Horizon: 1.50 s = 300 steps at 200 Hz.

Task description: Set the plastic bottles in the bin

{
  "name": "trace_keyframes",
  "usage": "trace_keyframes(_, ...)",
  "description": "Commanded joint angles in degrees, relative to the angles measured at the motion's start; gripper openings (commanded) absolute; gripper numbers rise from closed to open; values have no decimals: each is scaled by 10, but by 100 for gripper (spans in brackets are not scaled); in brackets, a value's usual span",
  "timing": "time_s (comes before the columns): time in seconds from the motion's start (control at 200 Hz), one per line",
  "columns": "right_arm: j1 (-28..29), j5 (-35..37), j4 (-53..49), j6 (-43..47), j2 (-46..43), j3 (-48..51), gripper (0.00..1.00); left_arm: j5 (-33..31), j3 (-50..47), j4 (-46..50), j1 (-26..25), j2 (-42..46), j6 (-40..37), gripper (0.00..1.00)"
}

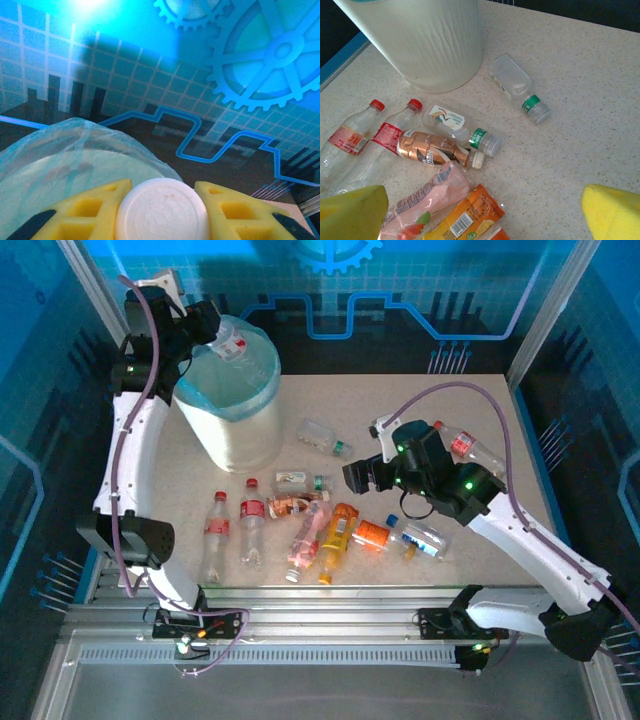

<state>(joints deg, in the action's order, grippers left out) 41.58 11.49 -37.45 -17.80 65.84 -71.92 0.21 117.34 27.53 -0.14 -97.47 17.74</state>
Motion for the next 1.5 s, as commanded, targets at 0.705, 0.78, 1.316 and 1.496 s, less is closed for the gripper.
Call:
trace_keyframes(0.705,10,-64,-51,-52,50,-59,96,40,-18,17,5,31,-30,50)
trace_keyframes(0.78,18,-66,-60,-67,61,-70,95,46,-30,21,5,52,-36,51)
trace_keyframes(1.316,189,-57,-63,-141,233,-154,88,89,-403,61,3,399,-6,54)
trace_keyframes(1.496,257,-28,-59,-159,338,-201,87,89,-565,93,4,527,14,55)
